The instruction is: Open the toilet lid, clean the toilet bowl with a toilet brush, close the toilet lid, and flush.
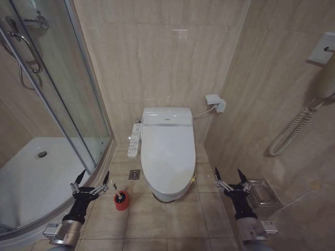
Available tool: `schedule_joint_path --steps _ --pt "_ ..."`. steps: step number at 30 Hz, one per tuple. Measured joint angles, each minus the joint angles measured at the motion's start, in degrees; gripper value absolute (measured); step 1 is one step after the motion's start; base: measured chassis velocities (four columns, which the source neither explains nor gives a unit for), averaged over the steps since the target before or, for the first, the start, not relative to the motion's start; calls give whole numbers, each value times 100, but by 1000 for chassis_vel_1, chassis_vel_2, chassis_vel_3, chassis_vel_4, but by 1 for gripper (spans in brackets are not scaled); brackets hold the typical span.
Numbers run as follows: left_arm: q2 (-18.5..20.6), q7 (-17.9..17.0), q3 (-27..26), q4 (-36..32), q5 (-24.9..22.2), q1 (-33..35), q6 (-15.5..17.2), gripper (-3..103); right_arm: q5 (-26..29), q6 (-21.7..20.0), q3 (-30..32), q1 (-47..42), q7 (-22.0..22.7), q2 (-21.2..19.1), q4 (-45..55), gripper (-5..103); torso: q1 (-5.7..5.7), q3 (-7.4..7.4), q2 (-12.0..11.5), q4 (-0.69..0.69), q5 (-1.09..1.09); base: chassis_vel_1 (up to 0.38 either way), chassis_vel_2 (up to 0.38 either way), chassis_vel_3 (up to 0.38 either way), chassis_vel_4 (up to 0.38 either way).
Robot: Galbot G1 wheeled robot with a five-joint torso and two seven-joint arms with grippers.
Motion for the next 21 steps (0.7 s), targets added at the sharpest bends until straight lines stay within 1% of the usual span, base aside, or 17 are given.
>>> schedule_joint_path --steps 7,10,12,14,16,18,21 --pt "0 0 0 0 0 -4 0 100 -2 148 42 -22 -105 -13 -42 100 9 4 -3 -1 0 -75 88 76 -75" --pt "0 0 0 0 0 -2 0 100 32 274 38 -18 -351 -11 -90 100 6 3 -3 0 0 -8 9 20 -19" --pt "0 0 0 0 0 -2 0 100 -21 279 38 -20 -424 -17 -105 100 5 2 -3 -1 0 0 0 0 0" --pt "0 0 0 0 0 0 0 100 -254 273 37 -24 -498 -45 -148 100 3 2 -2 1 0 0 0 0 0" --pt "0 0 1 0 0 0 0 100 -462 270 9 0 -505 -72 -239 100 2 1 -2 -1 0 0 0 0 0" --pt "0 0 0 0 0 -1 0 100 -537 269 -14 32 -484 -90 -296 100 3 1 -2 -1 0 0 0 0 0" --pt "0 0 0 0 0 -2 0 100 -652 238 -103 133 -267 -166 -506 100 4 2 -2 0 1 0 0 0 0"
